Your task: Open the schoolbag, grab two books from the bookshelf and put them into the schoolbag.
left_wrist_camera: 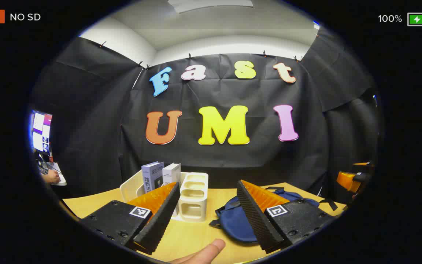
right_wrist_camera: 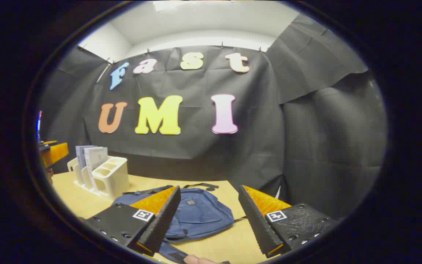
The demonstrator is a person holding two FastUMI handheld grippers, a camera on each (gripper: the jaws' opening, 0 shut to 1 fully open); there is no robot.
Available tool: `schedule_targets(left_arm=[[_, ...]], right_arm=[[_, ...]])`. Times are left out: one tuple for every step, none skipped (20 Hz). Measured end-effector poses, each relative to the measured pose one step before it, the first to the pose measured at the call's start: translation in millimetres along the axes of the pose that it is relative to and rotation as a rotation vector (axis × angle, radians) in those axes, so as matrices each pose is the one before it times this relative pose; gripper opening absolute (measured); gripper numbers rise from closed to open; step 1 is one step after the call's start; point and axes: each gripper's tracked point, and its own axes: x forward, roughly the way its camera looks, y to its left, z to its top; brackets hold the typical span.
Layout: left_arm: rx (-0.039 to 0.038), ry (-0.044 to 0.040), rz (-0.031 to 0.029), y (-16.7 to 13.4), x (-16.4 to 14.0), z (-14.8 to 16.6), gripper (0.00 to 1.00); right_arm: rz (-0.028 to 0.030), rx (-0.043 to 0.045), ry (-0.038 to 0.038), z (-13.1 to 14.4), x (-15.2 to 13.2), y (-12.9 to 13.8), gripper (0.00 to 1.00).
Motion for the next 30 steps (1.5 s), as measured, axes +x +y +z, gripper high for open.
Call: schedule_targets(left_arm=[[0.00675,0.03162,-0.00484,8.92,-1.4,-7.58,0.99],[0.00339,0.01494,-0.00418,8.95,-2.69,-1.91,0.99],[0.00285,0.01255,-0.00452,7.33,-3.06,-3.53,0.99],[0.00244,0.00583,-0.00235,8.71,0.16,-1.62,0.99],[0.00003,0.00472,-0.00605,5.83,-1.87,-2.0,0.99],[-0.00226,0.00501,-0.00979,5.03,-1.89,-3.03,0.99],[-0.00806,0.00453,-0.01158,5.69,-0.12,-1.24,0.99],[-0.00858,0.00822,-0.00167,6.83,-0.67,-2.08,0.99],[0.00064,0.01369,0.00115,7.3,-1.37,-3.28,0.99],[0.00796,0.01346,0.0039,7.47,-0.8,-4.78,0.99],[0.00592,0.00767,0.01008,8.63,-2.16,-1.69,0.99],[0.00228,-0.01364,0.00333,5.86,-1.77,3.22,0.99],[0.00727,0.00919,-0.00372,3.09,-0.47,0.14,0.99],[-0.00446,-0.00667,0.00852,6.48,-1.66,0.4,0.99],[0.00139,-0.00527,0.00296,5.03,-0.58,3.06,0.99],[-0.00541,0.00546,-0.00502,3.71,-1.06,0.17,0.99],[-0.00231,-0.00363,-0.01126,1.36,-2.26,1.08,0.99],[0.00134,-0.00776,-0.00547,1.63,-1.29,5.19,0.99],[-0.00025,-0.00111,0.00158,3.98,-0.39,1.15,0.99],[0.00154,0.00542,0.00305,5.8,-1.47,-1.97,0.98],[0.00206,0.00389,0.00402,3.46,0.46,-1.4,0.98],[0.00945,0.00434,-0.0037,0.69,-0.66,-0.26,0.99],[0.00622,0.01051,0.00398,2.27,-0.13,-2.43,0.99],[-0.00177,0.01106,0.01703,5.86,-0.43,-2.97,0.98],[0.0016,0.00837,0.00922,3.92,0.17,-1.38,0.99],[0.0023,0.00268,-0.00384,-0.88,0.41,-0.14,0.99],[0.0007,0.00288,-0.00846,-2.08,-0.26,-0.18,0.99],[-0.00586,0.01054,-0.01999,-3.2,0.48,-2.03,0.99],[-0.01651,-0.00164,-0.02353,-4.5,-1.78,0.35,0.99],[-0.01571,-0.00475,-0.01836,-3.49,-0.57,2.66,0.99]], right_arm=[[0.01148,0.01974,-0.00335,4.5,-7.43,8.78,0.96],[-0.0007,0.00531,0.00461,3.4,-6.07,8.09,0.98],[-0.00606,-0.01047,0.0035,1.11,-4.84,5.02,0.93],[0.00878,-0.01266,-0.00387,4.96,-5.12,9.82,0.95],[0.02783,-0.01565,-0.00002,4.07,-5.34,16.61,0.95],[0.04107,-0.01343,0.00585,3.06,-4.23,17.49,0.93],[0.01753,-0.01686,-0.00333,3.13,-1.54,10.56,0.98],[-0.00538,-0.01112,-0.00778,3.48,-2.02,5.69,0.96],[-0.0018,-0.00634,-0.00946,2.86,-1.92,6.86,0.96],[0.00131,-0.00618,-0.00691,3.1,-0.63,8.83,0.97],[-0.01173,-0.00054,-0.00265,1.99,-0.02,5.68,0.97],[-0.00891,-0.00446,-0.00288,2.09,0.54,5.82,0.97],[-0.01191,0.00255,-0.01179,4.96,1.57,4.32,0.98],[-0.00763,0.00863,-0.00632,3.96,-0.12,4.09,0.98],[-0.00597,0.01251,0.00478,-0.88,-1.02,4.04,0.98],[-0.00646,0.02227,0.00796,-0.04,-0.57,2.87,0.95],[-0.00021,0.02085,0.00479,0.12,-1.52,4.05,0.92],[0.0014,0.00329,0.00477,-0.46,-0.73,4.4,0.95],[-0.00224,-0.00944,0.00669,-2.02,0.94,1.82,0.95],[0.00304,-0.00373,0.01485,-2.92,0.38,3.47,0.95],[0.00807,-0.00237,0.01723,-4.26,-0.6,5.24,0.95],[0.00548,-0.00678,0.00627,-1.29,-0.42,4.0,0.95],[0.00214,-0.01052,0.00325,0.57,1.26,2.91,0.97],[-0.00286,-0.01502,0.00637,-0.98,1.86,2.02,0.98],[-0.00583,-0.01291,0.00523,-1.45,1.32,0.69,0.98],[-0.00329,-0.00943,0.00239,-0.33,1.2,1.42,0.98],[0.00186,-0.00629,0.00229,-1.25,0.38,3.2,0.98],[0.0021,-0.00607,0.00388,-1.42,1.51,2.75,0.98],[0.0009,-0.00476,0.00994,-4.23,1.88,1.64,0.98],[-0.00228,-0.0005,0.01079,-3.66,1.48,1.3,0.95]])
